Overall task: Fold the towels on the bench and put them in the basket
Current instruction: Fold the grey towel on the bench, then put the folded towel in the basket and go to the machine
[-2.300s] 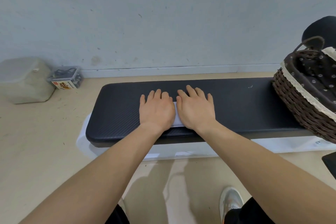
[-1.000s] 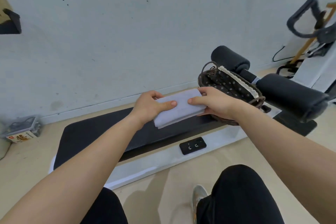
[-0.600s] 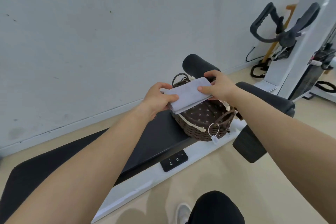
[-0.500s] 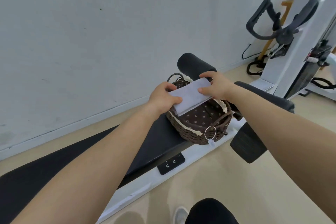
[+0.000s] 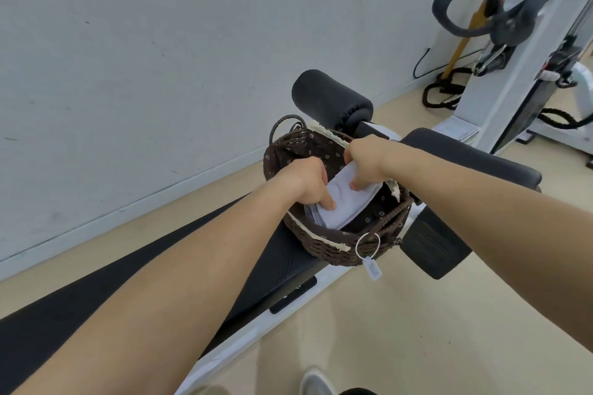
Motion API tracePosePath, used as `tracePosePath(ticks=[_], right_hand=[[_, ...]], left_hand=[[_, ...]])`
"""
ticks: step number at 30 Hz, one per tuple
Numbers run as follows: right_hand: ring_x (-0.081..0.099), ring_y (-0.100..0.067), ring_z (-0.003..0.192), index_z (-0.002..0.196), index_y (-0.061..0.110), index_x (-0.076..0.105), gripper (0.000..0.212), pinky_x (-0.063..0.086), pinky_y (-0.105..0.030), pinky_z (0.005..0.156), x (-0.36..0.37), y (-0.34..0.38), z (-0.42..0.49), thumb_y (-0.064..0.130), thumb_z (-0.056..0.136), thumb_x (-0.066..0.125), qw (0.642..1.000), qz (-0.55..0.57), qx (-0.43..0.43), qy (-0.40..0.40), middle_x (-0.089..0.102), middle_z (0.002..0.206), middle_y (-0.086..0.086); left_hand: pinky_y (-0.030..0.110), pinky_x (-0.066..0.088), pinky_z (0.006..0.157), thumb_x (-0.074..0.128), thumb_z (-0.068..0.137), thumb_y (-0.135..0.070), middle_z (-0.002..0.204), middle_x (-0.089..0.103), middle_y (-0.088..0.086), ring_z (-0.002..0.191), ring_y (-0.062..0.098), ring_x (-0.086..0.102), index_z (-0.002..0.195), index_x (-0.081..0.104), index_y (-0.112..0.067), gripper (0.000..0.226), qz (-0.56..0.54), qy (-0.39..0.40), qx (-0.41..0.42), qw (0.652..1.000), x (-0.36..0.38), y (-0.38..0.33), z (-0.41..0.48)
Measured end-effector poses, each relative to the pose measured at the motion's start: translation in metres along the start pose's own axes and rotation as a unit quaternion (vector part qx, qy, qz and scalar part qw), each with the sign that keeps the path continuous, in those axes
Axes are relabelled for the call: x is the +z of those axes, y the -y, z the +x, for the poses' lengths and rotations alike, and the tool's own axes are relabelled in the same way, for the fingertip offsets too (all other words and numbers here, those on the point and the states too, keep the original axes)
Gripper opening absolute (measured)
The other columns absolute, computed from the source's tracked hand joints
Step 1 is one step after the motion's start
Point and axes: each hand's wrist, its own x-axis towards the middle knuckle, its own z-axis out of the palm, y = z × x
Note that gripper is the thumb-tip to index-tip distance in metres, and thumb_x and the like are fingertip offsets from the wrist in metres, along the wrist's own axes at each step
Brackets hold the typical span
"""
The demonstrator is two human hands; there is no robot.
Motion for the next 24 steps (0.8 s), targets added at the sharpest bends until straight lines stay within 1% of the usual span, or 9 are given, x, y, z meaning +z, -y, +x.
tracePosePath(ticks=[2, 5, 10, 13, 15, 17, 19, 22, 24], right_hand=[[0.056, -0.017, 0.071, 0.102, 0.013, 0.068, 0.034, 0.042, -0.026, 0.055, 0.001, 0.003, 0.004, 0.038, 0.081, 0.076, 0.999, -0.033, -0.005, 0.009, 0.065, 0.083, -0.001], [0.054, -0.017, 0.07, 0.098, 0.013, 0.066, 0.033, 0.043, -0.026, 0.059, 0.004, 0.004, 0.008, 0.04, 0.083, 0.075, 0.997, -0.064, -0.014, 0.033, 0.059, 0.076, 0.002], [0.06, -0.022, 0.09, 0.116, 0.013, 0.064, 0.044, 0.044, -0.029, 0.07, 0.02, 0.002, 0.009, 0.046, 0.087, 0.068, 0.99, -0.102, -0.048, 0.086, 0.067, 0.103, -0.003], [0.056, -0.022, 0.092, 0.123, 0.017, 0.059, 0.049, 0.045, -0.032, 0.073, 0.026, 0.002, 0.009, 0.049, 0.087, 0.068, 0.985, -0.131, -0.056, 0.096, 0.063, 0.108, -0.001], [0.054, -0.023, 0.097, 0.123, 0.021, 0.061, 0.05, 0.047, -0.034, 0.075, 0.027, 0.002, 0.01, 0.05, 0.084, 0.071, 0.982, -0.161, -0.064, 0.073, 0.058, 0.113, -0.002], [0.055, -0.024, 0.104, 0.115, 0.024, 0.065, 0.044, 0.047, -0.035, 0.074, 0.026, 0.003, 0.011, 0.046, 0.079, 0.077, 0.981, -0.171, -0.085, 0.028, 0.053, 0.112, -0.002], [0.06, -0.024, 0.101, 0.104, 0.023, 0.068, 0.029, 0.046, -0.032, 0.071, 0.023, 0.006, 0.012, 0.033, 0.079, 0.079, 0.983, -0.149, -0.101, 0.028, 0.059, 0.102, 0.0], [0.061, -0.026, 0.095, 0.094, 0.02, 0.072, 0.012, 0.043, -0.03, 0.073, 0.024, 0.008, 0.012, 0.017, 0.084, 0.07, 0.989, -0.11, -0.089, 0.052, 0.067, 0.098, -0.001], [0.061, -0.026, 0.094, 0.095, 0.022, 0.073, 0.018, 0.046, -0.03, 0.076, 0.023, 0.005, 0.009, 0.011, 0.086, 0.063, 0.994, -0.066, -0.072, 0.046, 0.068, 0.1, -0.001]], left_hand=[[0.035, 0.054, 0.081, 0.085, 0.074, -0.036, 0.107, 0.068, 0.006, 0.098, 0.024, 0.063, 0.113, 0.066, -0.009, 0.052, 0.034, 0.025, 0.007, 0.999, 0.0, -0.005, 0.004], [0.031, 0.05, 0.073, 0.084, 0.073, -0.039, 0.108, 0.069, 0.008, 0.094, 0.024, 0.063, 0.114, 0.066, -0.006, 0.055, 0.065, 0.053, 0.018, 0.996, 0.006, -0.01, 0.012], [0.028, 0.047, 0.074, 0.085, 0.073, -0.04, 0.11, 0.07, 0.008, 0.09, 0.022, 0.06, 0.112, 0.068, -0.006, 0.054, 0.084, 0.092, 0.012, 0.992, 0.017, -0.008, 0.022], [0.031, 0.051, 0.083, 0.084, 0.072, -0.043, 0.104, 0.069, 0.005, 0.096, 0.024, 0.062, 0.109, 0.068, -0.011, 0.052, 0.104, 0.1, 0.012, 0.989, 0.025, -0.006, 0.024], [0.038, 0.053, 0.089, 0.086, 0.068, -0.048, 0.098, 0.065, 0.0, 0.097, 0.024, 0.062, 0.101, 0.064, -0.019, 0.049, 0.122, 0.086, 0.011, 0.989, 0.027, -0.006, 0.025], [0.04, 0.055, 0.086, 0.086, 0.066, -0.05, 0.096, 0.066, -0.002, 0.093, 0.023, 0.063, 0.096, 0.064, -0.022, 0.047, 0.142, 0.061, 0.014, 0.988, 0.025, -0.007, 0.025], [0.04, 0.057, 0.083, 0.087, 0.067, -0.042, 0.091, 0.07, -0.002, 0.088, 0.023, 0.066, 0.089, 0.066, -0.02, 0.037, 0.141, 0.047, 0.018, 0.989, 0.023, -0.008, 0.026], [0.04, 0.061, 0.08, 0.077, 0.074, -0.011, 0.077, 0.076, 0.003, 0.078, 0.022, 0.074, 0.081, 0.075, -0.012, 0.007, 0.089, 0.06, 0.023, 0.994, 0.02, -0.008, 0.024], [0.038, 0.061, 0.081, 0.065, 0.081, -0.002, 0.08, 0.077, 0.006, 0.074, 0.021, 0.075, 0.086, 0.076, -0.009, 0.013, 0.03, 0.062, 0.024, 0.997, 0.016, -0.007, 0.02]])
